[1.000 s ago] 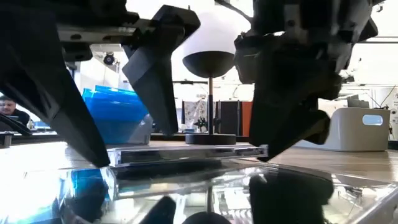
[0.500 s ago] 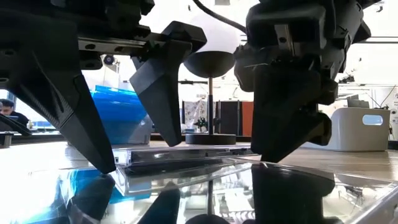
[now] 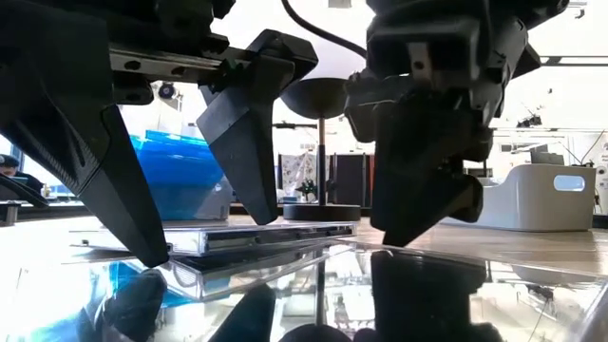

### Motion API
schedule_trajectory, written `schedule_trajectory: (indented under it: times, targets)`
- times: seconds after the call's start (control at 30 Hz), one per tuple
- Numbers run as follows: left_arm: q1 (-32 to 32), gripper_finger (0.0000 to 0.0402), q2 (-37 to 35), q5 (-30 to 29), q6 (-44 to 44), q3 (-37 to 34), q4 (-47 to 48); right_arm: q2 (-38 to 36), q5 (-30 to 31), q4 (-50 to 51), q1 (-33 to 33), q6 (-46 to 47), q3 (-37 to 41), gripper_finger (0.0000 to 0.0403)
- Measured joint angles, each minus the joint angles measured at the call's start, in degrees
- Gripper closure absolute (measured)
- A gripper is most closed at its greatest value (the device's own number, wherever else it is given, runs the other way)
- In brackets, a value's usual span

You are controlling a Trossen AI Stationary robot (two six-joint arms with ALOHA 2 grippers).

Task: Pick & place jewel cases by type
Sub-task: Put the top black CD case into the gray bin

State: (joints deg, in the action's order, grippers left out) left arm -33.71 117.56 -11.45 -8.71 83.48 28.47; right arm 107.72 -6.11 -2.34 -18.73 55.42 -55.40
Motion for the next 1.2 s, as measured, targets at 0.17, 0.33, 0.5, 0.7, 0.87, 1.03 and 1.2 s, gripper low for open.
schedule_trajectory:
  times: [0.17, 0.33, 0.5, 0.7, 0.87, 1.03, 1.2]
  targets:
    - [-0.06, 0.016, -0.02, -3.0, 0.08, 0.61, 1.11, -0.04, -0.97, -0.01, -0.81, -3.33, 0.0, 0.0274]
    - [-0.04, 0.016, -0.61, -4.89, 0.53, 6.78, 8.76, -0.13, -1.27, -0.45, -0.94, -4.15, 0.0, 0.0274]
    - [-0.09, 0.016, -0.61, -3.62, 4.71, 11.68, 14.14, -0.17, -3.21, -0.05, -0.86, -4.48, 0.0, 0.0274]
    - [-0.92, 0.016, -0.61, -0.22, 16.35, 12.39, 24.21, -1.98, -7.25, 0.73, -0.73, -5.14, 0.02, 0.0274]
    - [-1.73, 0.016, -0.28, 0.05, 20.92, 12.46, 24.75, -5.29, -4.27, 5.49, 0.9, -8.92, 0.0, 0.0274]
    - [-2.43, 0.016, -0.28, -5.67, 19.24, 12.48, 26.12, -5.81, -5.6, 3.76, 6.09, -14.97, -0.04, 0.0274]
    - [-3.29, 0.016, -0.26, -7.46, 19.54, 7.55, 24.95, -4.03, -9.31, 1.7, 10.71, -15.33, -0.04, 0.0268]
